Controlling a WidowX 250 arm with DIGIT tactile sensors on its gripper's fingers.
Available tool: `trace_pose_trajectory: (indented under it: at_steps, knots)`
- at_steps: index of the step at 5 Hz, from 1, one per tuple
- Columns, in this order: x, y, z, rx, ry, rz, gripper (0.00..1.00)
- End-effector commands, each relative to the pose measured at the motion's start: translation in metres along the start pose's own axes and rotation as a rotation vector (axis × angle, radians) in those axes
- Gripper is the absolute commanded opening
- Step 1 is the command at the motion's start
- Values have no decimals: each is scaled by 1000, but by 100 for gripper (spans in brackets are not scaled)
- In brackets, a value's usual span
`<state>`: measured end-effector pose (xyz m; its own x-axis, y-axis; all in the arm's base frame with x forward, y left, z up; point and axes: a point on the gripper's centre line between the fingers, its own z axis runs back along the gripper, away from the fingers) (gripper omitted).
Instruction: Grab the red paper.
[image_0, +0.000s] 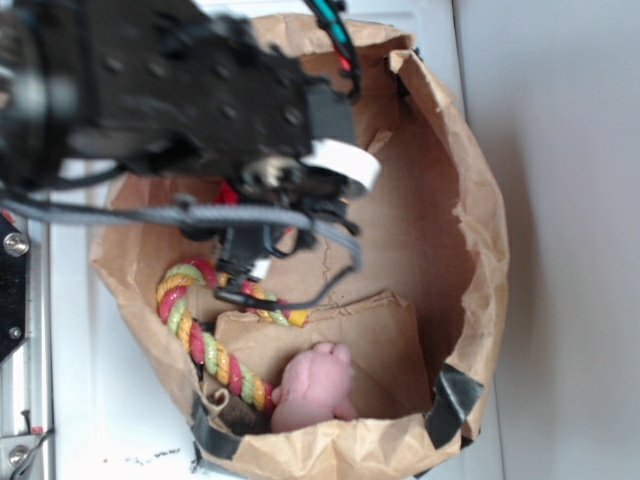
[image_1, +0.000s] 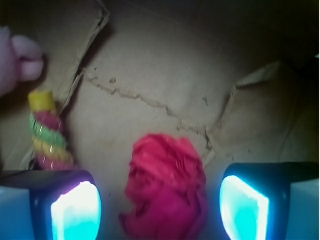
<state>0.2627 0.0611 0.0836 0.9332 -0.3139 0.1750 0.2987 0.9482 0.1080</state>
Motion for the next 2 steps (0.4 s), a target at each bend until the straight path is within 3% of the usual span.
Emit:
trace_pose_trajectory:
  at_steps: [1,2]
  knots:
    - [-10,26,17,40,-49,48,100]
    - [-5,27,9,57,-29,69,100]
